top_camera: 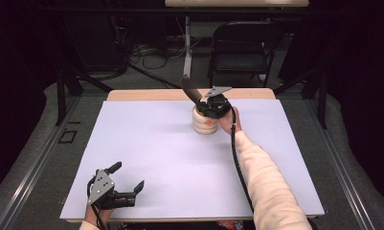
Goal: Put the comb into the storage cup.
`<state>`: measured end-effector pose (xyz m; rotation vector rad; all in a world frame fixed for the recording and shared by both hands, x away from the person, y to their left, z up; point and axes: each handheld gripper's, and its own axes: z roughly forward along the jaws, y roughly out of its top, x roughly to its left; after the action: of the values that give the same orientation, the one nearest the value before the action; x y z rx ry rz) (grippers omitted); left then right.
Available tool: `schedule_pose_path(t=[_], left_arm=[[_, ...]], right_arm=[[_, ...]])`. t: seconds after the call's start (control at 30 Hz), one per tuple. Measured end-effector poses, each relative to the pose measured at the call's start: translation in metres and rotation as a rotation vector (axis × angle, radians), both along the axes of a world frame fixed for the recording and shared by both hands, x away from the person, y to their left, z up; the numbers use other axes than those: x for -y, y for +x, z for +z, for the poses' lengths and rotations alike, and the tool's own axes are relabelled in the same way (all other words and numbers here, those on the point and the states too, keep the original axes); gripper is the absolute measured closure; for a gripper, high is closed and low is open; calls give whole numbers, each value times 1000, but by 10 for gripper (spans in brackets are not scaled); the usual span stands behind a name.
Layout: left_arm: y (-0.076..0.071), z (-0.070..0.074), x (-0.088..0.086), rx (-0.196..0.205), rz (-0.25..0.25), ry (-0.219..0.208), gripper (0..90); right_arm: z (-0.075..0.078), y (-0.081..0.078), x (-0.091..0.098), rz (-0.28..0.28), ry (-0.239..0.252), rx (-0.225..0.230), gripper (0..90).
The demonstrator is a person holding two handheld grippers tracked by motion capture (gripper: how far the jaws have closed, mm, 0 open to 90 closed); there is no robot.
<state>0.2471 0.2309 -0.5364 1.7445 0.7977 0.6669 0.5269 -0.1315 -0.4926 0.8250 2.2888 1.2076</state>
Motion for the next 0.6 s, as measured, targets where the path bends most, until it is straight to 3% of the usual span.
schedule_pose_path(t=[0.47,0.6], left_arm=[[0,0,0,-2,-5,4,7],[0,0,0,-1,-5,3,7]], right_arm=[[0,0,1,-14,-5,-12,711],[4,-2,3,-28,5,-34,481]])
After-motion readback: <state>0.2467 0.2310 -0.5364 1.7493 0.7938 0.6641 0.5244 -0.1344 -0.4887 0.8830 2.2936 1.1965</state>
